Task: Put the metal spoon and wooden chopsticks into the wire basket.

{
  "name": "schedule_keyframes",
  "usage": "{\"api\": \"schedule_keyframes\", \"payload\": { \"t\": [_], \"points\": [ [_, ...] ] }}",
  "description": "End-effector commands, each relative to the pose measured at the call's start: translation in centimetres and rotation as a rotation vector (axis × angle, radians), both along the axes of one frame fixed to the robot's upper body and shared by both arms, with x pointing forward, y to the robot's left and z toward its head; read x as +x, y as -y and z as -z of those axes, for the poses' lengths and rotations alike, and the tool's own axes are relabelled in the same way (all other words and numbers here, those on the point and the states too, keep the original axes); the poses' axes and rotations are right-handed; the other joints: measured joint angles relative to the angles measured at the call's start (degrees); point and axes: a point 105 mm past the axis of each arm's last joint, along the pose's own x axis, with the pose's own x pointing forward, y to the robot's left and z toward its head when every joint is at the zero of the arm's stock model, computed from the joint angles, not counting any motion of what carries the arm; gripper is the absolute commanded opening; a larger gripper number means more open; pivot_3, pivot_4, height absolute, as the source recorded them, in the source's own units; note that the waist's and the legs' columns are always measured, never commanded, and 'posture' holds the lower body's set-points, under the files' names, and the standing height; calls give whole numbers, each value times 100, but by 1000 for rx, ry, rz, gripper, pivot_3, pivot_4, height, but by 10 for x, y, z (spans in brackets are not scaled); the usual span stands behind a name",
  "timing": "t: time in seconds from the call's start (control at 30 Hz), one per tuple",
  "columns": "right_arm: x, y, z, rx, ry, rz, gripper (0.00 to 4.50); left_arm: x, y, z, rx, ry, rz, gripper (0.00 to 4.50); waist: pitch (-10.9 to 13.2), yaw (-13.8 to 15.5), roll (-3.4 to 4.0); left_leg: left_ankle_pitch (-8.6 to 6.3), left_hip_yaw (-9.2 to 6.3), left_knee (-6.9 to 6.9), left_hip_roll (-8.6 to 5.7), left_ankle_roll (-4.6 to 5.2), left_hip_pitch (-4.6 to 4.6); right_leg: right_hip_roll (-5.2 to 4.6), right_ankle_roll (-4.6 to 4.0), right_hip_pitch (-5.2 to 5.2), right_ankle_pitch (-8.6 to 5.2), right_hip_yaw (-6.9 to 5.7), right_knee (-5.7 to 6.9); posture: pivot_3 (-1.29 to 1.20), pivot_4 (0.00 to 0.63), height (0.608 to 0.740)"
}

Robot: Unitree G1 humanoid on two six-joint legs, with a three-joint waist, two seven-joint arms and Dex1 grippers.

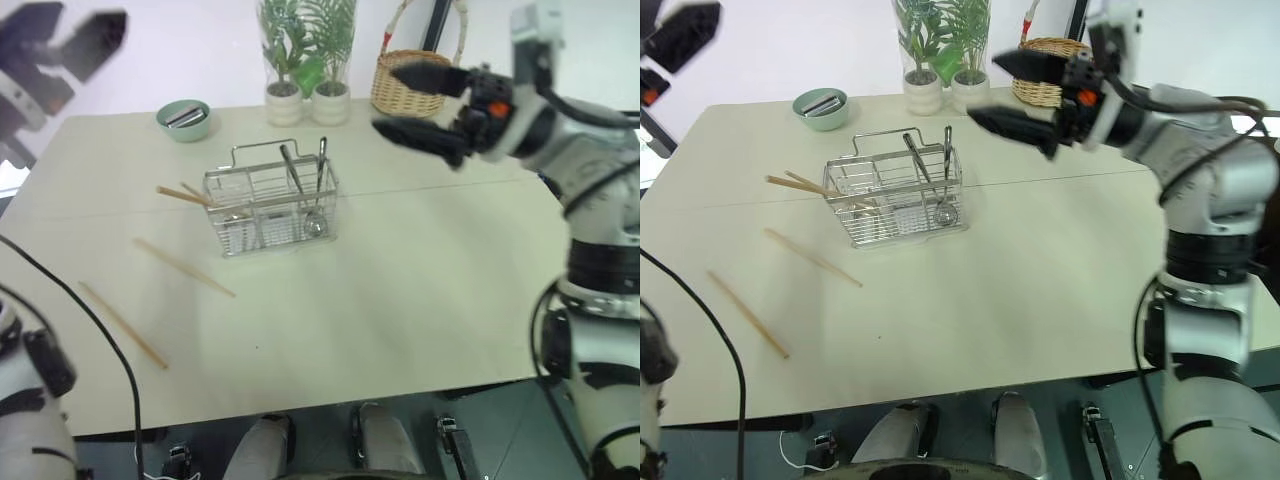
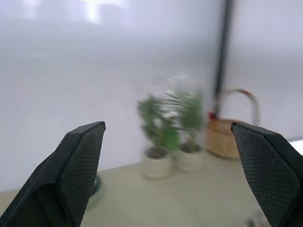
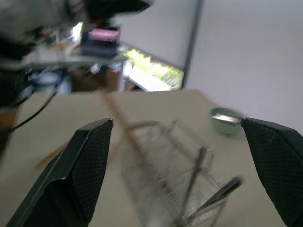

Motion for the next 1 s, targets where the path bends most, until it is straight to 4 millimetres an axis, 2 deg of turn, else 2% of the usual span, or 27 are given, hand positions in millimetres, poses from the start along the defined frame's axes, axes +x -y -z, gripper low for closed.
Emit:
{"api": "schedule_keyframes", "payload": {
  "t": [0.03, 0.1, 0.17, 0.23, 0.4, 0.53, 0.8, 1.0],
  "points": [
    [-24, 3, 14, -78, -42, -95, 4451, -5, -52, 20, -137, -148, -378, 4500, 2, -19, -1, -1, 4, -2, -1, 1, 5, -3, 3, 5, -1, 1, -3, 0, 150, 710],
    [-28, 6, 26, -101, -75, -89, 4451, -9, -71, 41, -181, -273, -530, 4500, 2, -23, -1, -1, 13, -1, 0, 1, 12, -4, 4, 5, -1, 4, 3, 0, 150, 710],
    [-33, 7, 36, -127, -97, -92, 4451, -14, -79, 56, -201, -362, -617, 4500, 4, -12, -9, -1, 12, 0, 0, 1, 15, -3, 4, 4, -1, 5, 12, 0, 150, 710],
    [-37, 7, 49, -160, -121, -94, 4451, -20, -85, 81, -247, -483, -717, 4500, 4, 46, -16, -1, 11, 0, -1, -1, 15, -4, 5, 4, -2, 4, 14, 0, 150, 710],
    [-51, 9, 73, -223, -168, -107, 4451, -20, -83, 140, -332, -676, -794, 4500, 3, 231, -35, -6, 13, 13, -5, -10, 11, -11, 4, 5, -2, 3, 17, 0, 150, 710],
    [-61, 8, 82, -242, -184, -101, 4451, -23, -83, 181, -356, -806, -817, 4500, 4, 288, -42, -12, 14, 34, -4, -21, 3, -11, 4, 5, -1, 2, 19, 0, 150, 710],
    [-63, 4, 80, -186, -185, -36, 4451, -14, -68, 236, -358, -1023, -764, 4500, 7, 294, -58, -18, 11, 46, -3, -19, -2, -11, 5, 9, -2, -6, 19, 0, 150, 710],
    [-65, 1, 78, -163, -193, -4, 4451, 0, -63, 260, -381, -1095, -760, 4500, 7, 289, -60, -18, 9, 46, -3, -18, -4, -11, 5, 8, -2, -7, 18, 0, 150, 710]
  ]
}}
